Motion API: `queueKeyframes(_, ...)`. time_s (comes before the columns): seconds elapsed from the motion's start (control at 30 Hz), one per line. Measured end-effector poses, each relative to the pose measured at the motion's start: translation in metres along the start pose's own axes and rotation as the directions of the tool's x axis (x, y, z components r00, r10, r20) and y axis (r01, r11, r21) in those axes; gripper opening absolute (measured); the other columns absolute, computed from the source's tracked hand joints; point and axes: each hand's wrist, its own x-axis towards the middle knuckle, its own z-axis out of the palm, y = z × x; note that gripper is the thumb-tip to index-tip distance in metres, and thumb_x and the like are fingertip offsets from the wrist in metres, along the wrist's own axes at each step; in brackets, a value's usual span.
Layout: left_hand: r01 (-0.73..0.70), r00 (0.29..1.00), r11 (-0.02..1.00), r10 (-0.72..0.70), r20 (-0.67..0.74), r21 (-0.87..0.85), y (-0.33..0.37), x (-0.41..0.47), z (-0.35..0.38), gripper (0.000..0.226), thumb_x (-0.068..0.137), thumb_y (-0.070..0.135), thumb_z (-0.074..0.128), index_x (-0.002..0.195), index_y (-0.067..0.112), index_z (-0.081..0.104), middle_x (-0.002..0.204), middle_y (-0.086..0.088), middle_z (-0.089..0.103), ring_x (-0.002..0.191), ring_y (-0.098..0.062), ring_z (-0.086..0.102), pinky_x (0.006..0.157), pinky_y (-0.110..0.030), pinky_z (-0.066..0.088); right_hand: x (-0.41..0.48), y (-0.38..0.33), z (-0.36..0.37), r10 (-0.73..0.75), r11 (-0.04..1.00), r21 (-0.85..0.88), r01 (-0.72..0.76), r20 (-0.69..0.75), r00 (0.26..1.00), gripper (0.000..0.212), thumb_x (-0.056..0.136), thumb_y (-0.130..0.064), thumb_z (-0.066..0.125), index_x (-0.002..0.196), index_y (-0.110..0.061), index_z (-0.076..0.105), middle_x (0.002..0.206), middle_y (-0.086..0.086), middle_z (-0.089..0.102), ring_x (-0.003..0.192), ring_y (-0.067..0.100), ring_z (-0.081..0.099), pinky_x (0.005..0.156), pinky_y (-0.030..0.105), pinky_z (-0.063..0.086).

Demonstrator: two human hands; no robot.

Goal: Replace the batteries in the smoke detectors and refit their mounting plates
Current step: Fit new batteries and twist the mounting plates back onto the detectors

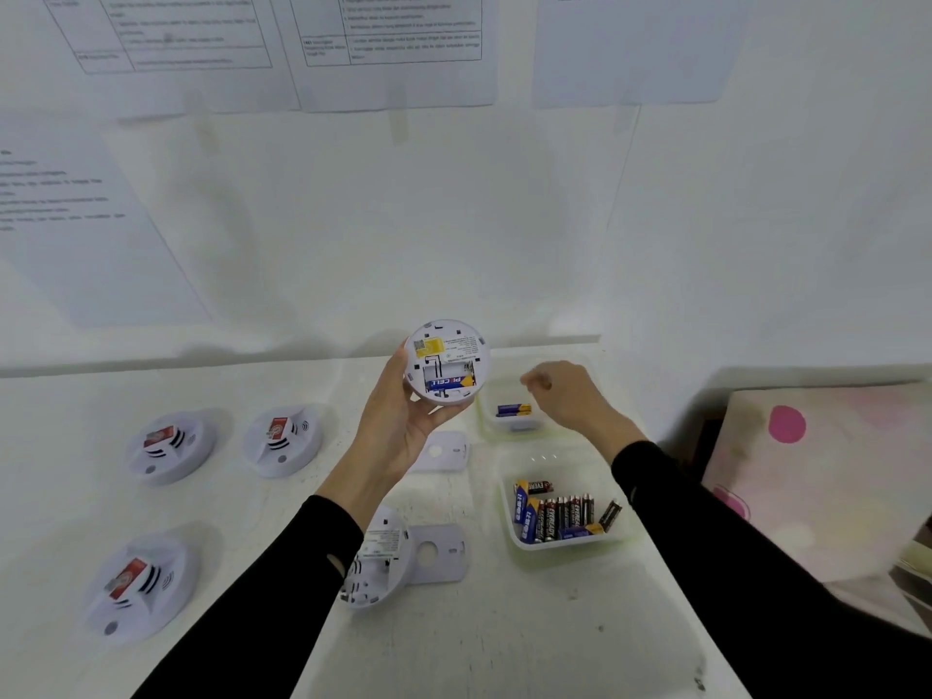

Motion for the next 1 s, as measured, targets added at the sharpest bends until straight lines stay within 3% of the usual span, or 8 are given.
queueKeyframes(0.07,0.004,1.0,1.0,-0.004,-0.005,-0.002,0.0,0.0,-0.002,0.036,0.1,0.034,0.05,0.125,0.01,0.062,0.128,-0.017,0.066,0.111,-0.037,0.067,0.085,-0.054,0.058,0.012,0.009,0.001,0.083,0.985,-0.165,-0.053,0.183,0.98,0.026,0.096,-0.011,0.05,0.112,-0.005,0.071,0.121,0.006,0.067,0.115,0.021,0.059,0.089,0.021,0.043)
queueKeyframes(0.2,0.025,0.999,1.0,-0.026,-0.02,-0.013,0.001,0.001,-0.003,0.035,0.101,0.033,0.049,0.125,0.01,0.061,0.129,-0.018,0.065,0.11,-0.037,0.067,0.085,-0.054,0.058,0.023,0.007,0.005,0.131,0.976,-0.209,-0.069,0.296,0.946,0.028,0.091,-0.019,0.065,0.117,-0.007,0.069,0.123,0.006,0.065,0.115,0.023,0.057,0.086,0.022,0.041)
queueKeyframes(0.4,0.049,0.998,0.999,-0.049,-0.036,-0.014,0.003,0.001,-0.004,0.036,0.101,0.032,0.049,0.127,0.009,0.06,0.129,-0.019,0.064,0.109,-0.038,0.068,0.081,-0.052,0.06,0.027,0.014,0.005,0.122,0.972,-0.224,-0.071,0.226,0.966,0.006,0.089,-0.013,0.065,0.091,-0.009,0.068,0.11,0.007,0.067,0.092,0.016,0.054,0.075,0.022,0.038)
queueKeyframes(0.57,0.059,0.997,0.998,-0.059,-0.048,0.002,0.001,0.004,-0.003,0.036,0.102,0.033,0.05,0.127,0.01,0.06,0.129,-0.019,0.063,0.111,-0.038,0.067,0.083,-0.053,0.059,0.023,0.021,0.004,0.126,0.989,-0.106,-0.104,0.231,0.965,0.032,0.083,-0.013,0.074,0.113,-0.006,0.067,0.105,0.004,0.061,0.099,0.018,0.056,0.08,0.02,0.037)
queueKeyframes(0.73,0.056,0.997,0.998,-0.056,-0.048,0.002,0.0,0.006,0.0,0.034,0.102,0.033,0.049,0.124,0.01,0.061,0.128,-0.02,0.064,0.109,-0.039,0.067,0.087,-0.057,0.056,0.025,0.023,0.006,0.116,0.984,-0.159,-0.075,0.262,0.958,0.016,0.085,-0.015,0.072,0.098,-0.007,0.074,0.106,0.005,0.07,0.091,0.015,0.056,0.076,0.023,0.04)
queueKeyframes(0.8,0.053,0.997,0.999,-0.053,-0.05,0.001,0.0,0.007,-0.001,0.036,0.102,0.033,0.05,0.127,0.009,0.059,0.129,-0.02,0.063,0.11,-0.039,0.067,0.088,-0.058,0.055,0.024,0.023,0.007,0.093,0.99,-0.124,-0.066,0.225,0.97,0.011,0.085,-0.014,0.069,0.094,-0.008,0.071,0.103,0.005,0.068,0.09,0.016,0.057,0.075,0.023,0.041)
queueKeyframes(0.87,0.052,0.997,0.999,-0.052,-0.054,-0.003,0.001,0.007,-0.004,0.036,0.102,0.033,0.05,0.127,0.009,0.06,0.128,-0.02,0.064,0.108,-0.038,0.068,0.086,-0.056,0.057,0.021,0.021,0.005,0.067,0.997,0.017,-0.07,0.146,0.987,0.004,0.087,-0.015,0.066,0.09,-0.013,0.066,0.097,0.003,0.066,0.091,0.018,0.06,0.072,0.021,0.042)
queueKeyframes(1.0,0.049,0.997,0.999,-0.049,-0.063,-0.004,0.002,0.009,-0.009,0.037,0.101,0.032,0.051,0.128,0.009,0.06,0.128,-0.019,0.064,0.108,-0.038,0.068,0.084,-0.055,0.058,0.002,-0.001,-0.005,0.017,0.884,0.46,0.09,-0.223,0.975,0.008,0.091,-0.017,0.063,0.093,-0.022,0.068,0.092,-0.002,0.071,0.086,0.018,0.068,0.076,0.03,0.054)
